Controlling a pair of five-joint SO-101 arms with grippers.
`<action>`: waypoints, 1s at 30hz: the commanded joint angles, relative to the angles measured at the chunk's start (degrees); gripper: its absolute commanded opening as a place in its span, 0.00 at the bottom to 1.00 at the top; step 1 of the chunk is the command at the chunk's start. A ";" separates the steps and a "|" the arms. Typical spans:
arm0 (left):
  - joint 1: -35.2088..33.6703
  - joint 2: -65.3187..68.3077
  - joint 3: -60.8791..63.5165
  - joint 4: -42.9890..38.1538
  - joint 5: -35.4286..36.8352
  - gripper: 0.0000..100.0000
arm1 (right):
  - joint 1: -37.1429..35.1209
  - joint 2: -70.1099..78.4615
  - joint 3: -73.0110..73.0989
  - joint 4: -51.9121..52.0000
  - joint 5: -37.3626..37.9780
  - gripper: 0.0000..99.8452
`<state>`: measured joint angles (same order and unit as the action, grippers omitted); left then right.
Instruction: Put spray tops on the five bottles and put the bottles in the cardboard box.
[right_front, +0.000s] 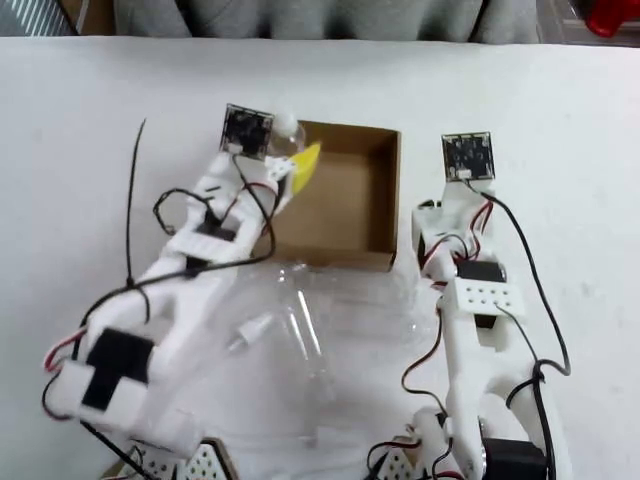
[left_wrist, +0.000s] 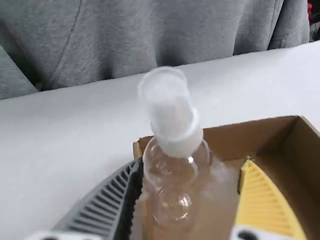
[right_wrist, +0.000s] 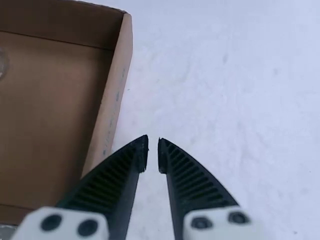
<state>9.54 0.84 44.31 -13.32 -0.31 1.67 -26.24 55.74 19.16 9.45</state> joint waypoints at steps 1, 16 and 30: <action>-0.31 -9.71 2.20 4.57 -3.52 0.29 | -0.57 -0.13 -2.73 -0.57 0.70 0.02; -0.57 -36.62 4.57 46.86 -4.31 0.29 | -0.57 -0.13 -2.73 0.84 0.70 0.02; -0.13 -49.71 4.92 79.74 -8.79 0.29 | -0.40 -0.13 -2.64 0.84 0.70 0.02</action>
<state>9.54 -46.55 49.85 62.02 -5.41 1.67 -26.24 55.74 19.69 9.45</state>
